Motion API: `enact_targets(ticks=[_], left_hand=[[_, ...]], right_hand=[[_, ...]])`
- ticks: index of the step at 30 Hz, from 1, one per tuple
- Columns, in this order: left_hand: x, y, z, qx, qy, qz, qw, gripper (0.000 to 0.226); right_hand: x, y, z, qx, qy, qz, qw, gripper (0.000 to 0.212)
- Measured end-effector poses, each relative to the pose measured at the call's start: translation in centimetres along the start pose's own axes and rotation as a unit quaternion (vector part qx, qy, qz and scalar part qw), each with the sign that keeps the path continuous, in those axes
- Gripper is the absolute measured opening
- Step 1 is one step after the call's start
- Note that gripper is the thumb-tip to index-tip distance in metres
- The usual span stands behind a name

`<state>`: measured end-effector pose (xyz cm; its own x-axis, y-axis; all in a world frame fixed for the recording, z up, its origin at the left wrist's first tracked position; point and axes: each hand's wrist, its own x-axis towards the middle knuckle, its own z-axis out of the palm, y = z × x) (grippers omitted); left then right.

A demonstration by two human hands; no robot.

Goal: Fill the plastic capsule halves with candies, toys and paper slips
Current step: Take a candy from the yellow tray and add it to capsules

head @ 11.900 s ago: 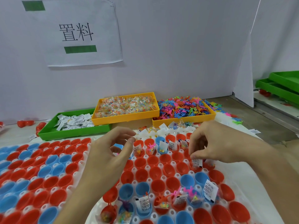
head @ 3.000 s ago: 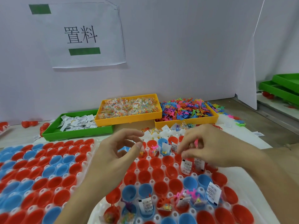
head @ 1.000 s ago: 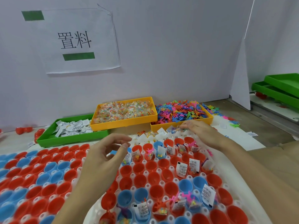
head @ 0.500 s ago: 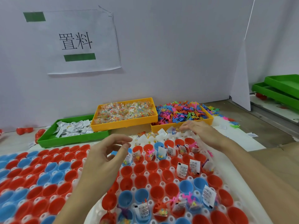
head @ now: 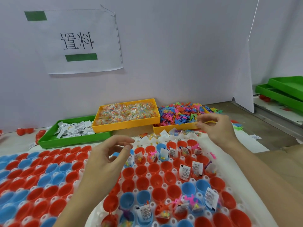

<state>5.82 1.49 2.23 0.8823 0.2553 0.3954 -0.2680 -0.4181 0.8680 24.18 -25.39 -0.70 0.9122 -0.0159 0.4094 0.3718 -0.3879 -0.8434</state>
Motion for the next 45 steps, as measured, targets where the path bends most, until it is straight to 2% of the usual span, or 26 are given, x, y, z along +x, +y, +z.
enact_targets(ticks=[3, 5, 11, 17, 21, 33, 36, 45], left_hand=[[0.0, 0.1, 0.1, 0.002, 0.000, 0.002, 1.000, 0.022], [-0.1, 0.3, 0.3, -0.005, -0.005, 0.001, 1.000, 0.021], [-0.6, 1.1, 1.0, -0.028, -0.039, 0.003, 0.999, 0.023], [-1.0, 1.8, 1.1, -0.047, -0.105, -0.002, 0.993, 0.016], [-1.3, 2.0, 1.5, -0.039, -0.138, 0.003, 0.990, 0.025], [-1.6, 2.2, 2.5, -0.057, -0.092, 0.023, 0.994, 0.008], [-1.6, 2.2, 2.5, -0.045, -0.079, 0.039, 0.995, 0.011], [-1.6, 2.0, 2.4, -0.030, -0.078, 0.094, 0.992, 0.015]], right_hand=[[-0.2, -1.3, -0.3, 0.024, -0.018, 0.006, 1.000, 0.031], [-0.8, -2.8, -0.7, 0.033, -0.054, -0.016, 0.998, 0.025], [-4.6, -7.5, -1.6, 0.078, -0.277, -0.068, 0.955, 0.018], [-6.1, -9.3, -1.1, 0.110, -0.374, -0.063, 0.919, 0.020], [-6.5, -9.5, -0.7, 0.134, -0.395, -0.050, 0.907, 0.018], [-7.2, -10.0, 0.0, 0.140, -0.421, -0.048, 0.895, 0.014], [-7.3, -10.3, 0.0, 0.152, -0.434, -0.040, 0.887, 0.012], [-7.7, -10.4, 0.3, 0.137, -0.422, -0.027, 0.896, 0.004]])
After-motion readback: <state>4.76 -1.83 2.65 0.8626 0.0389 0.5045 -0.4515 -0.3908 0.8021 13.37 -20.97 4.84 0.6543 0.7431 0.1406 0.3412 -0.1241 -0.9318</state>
